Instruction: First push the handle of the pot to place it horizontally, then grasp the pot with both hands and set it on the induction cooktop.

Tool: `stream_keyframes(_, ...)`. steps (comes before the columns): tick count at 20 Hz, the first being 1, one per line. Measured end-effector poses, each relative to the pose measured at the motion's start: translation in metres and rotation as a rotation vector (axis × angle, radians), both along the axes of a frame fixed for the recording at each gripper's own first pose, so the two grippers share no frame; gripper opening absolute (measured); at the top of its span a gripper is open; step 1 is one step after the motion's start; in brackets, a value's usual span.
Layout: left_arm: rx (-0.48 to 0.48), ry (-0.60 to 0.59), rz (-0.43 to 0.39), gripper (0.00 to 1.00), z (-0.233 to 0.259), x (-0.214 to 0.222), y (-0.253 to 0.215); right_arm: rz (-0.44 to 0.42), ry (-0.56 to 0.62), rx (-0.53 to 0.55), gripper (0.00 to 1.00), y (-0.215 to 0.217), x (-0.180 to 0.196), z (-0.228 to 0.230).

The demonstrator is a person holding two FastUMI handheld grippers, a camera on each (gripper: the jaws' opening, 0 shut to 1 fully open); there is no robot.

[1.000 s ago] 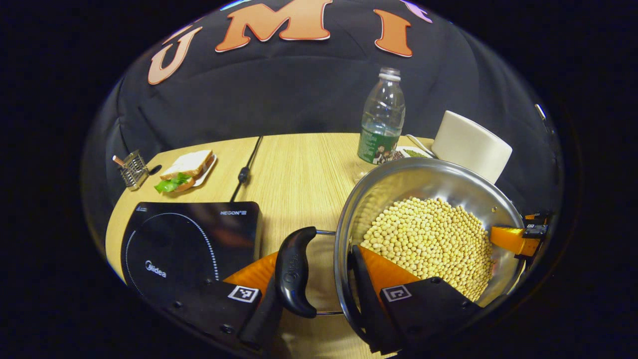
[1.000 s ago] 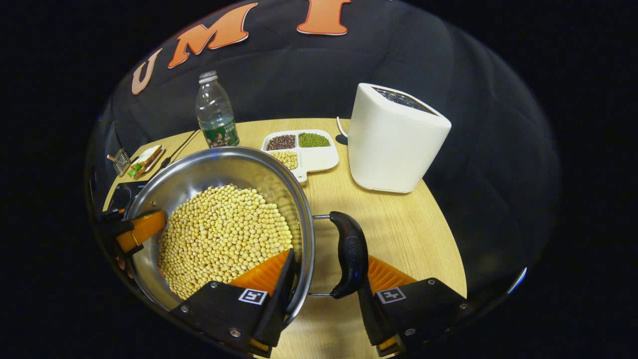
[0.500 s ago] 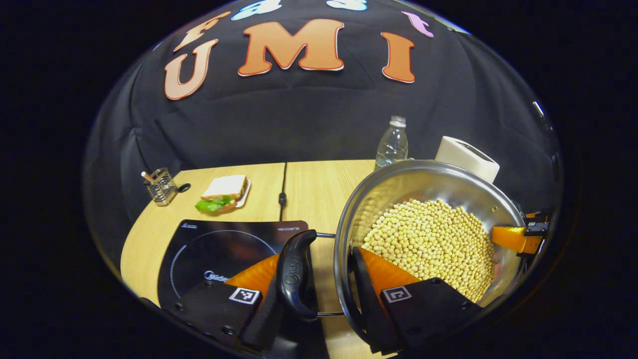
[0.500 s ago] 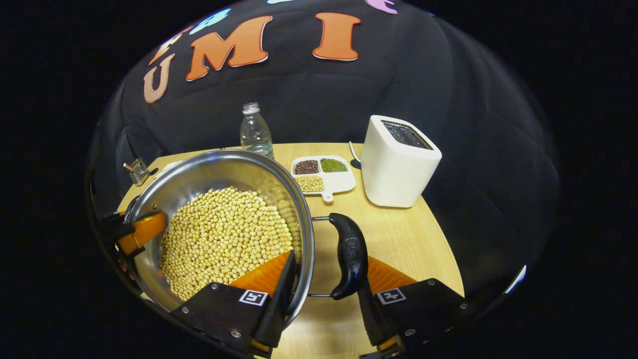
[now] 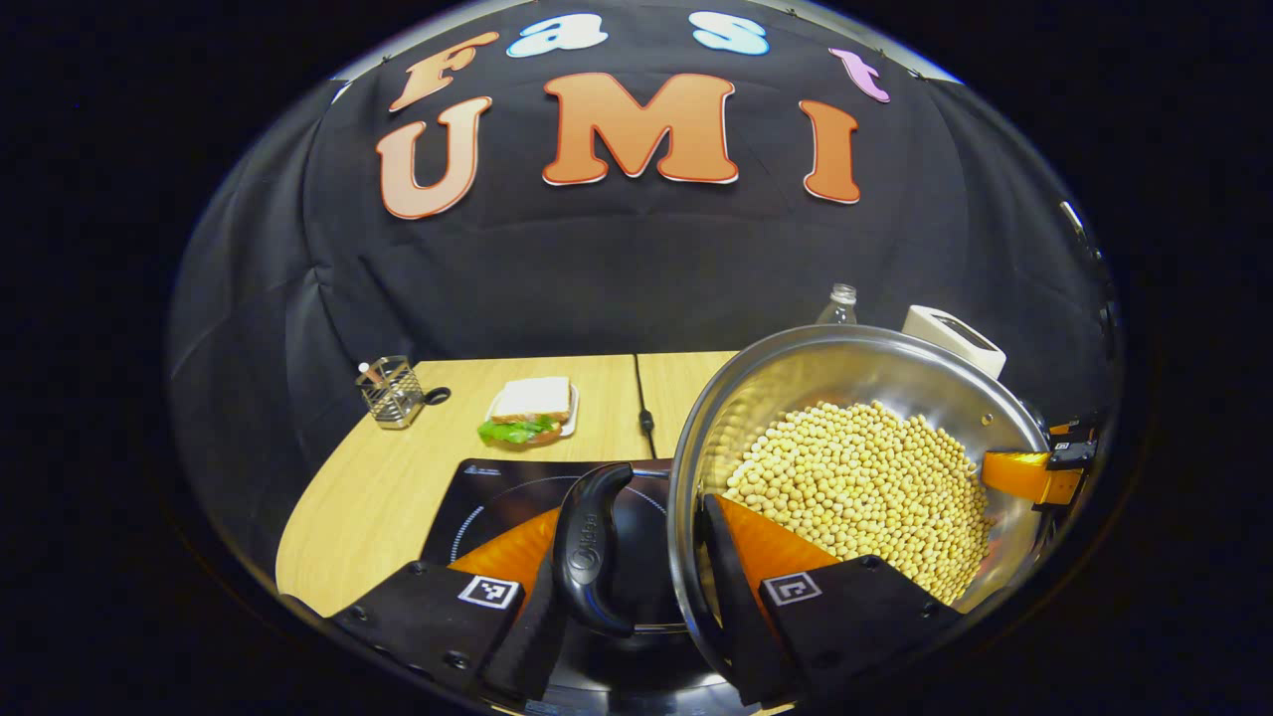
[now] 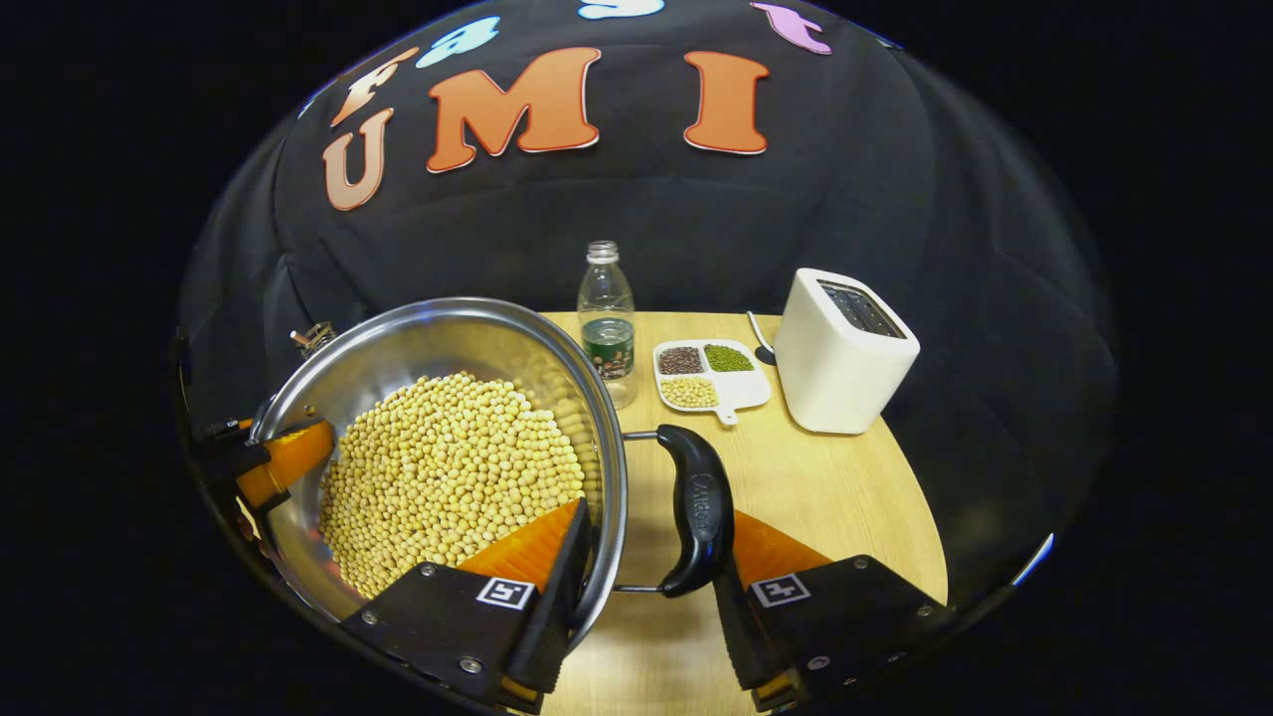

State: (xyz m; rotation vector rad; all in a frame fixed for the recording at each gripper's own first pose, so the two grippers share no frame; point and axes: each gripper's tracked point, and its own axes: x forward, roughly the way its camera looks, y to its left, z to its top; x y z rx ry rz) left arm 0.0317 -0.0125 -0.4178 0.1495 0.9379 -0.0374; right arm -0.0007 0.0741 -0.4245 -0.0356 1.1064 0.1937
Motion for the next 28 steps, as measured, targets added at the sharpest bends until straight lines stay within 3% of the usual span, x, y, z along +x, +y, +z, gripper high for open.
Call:
stream_keyframes(3,0.001,-0.018,0.03,0.77,0.014,-0.003,0.027,0.021,-0.021,0.01,0.64,0.024,0.003,0.014)
stream_keyframes(5,0.014,-0.029,0.043,0.72,0.024,-0.003,0.045,0.035,-0.029,0.022,0.64,0.043,0.004,0.019)
stream_keyframes(8,0.041,-0.051,0.056,0.72,0.041,0.001,0.073,0.049,-0.035,0.051,0.6,0.074,0.006,0.026)
stream_keyframes(9,0.05,-0.058,0.061,0.72,0.049,0.003,0.082,0.053,-0.038,0.061,0.65,0.081,0.007,0.025)
stream_keyframes(10,0.059,-0.066,0.067,0.75,0.054,0.005,0.093,0.058,-0.044,0.071,0.6,0.091,0.007,0.031)
stream_keyframes(13,0.085,-0.076,0.082,0.75,0.066,0.005,0.119,0.08,-0.051,0.09,0.64,0.122,0.01,0.039)
stream_keyframes(17,0.111,-0.071,0.113,0.77,0.066,0.006,0.157,0.108,-0.035,0.112,0.65,0.16,0.008,0.031)
stream_keyframes(20,0.124,-0.059,0.131,0.72,0.057,0.005,0.179,0.126,-0.014,0.121,0.6,0.182,0.007,0.018)
stream_keyframes(21,0.128,-0.052,0.132,0.77,0.053,0.005,0.184,0.131,-0.004,0.122,0.6,0.187,0.008,0.011)
stream_keyframes(23,0.122,-0.042,0.139,0.75,0.043,0.003,0.192,0.133,0.006,0.122,0.65,0.193,0.008,0.0)
stream_keyframes(28,0.11,-0.004,0.138,0.75,0.027,0.001,0.194,0.129,0.022,0.104,0.65,0.207,0.0,-0.011)
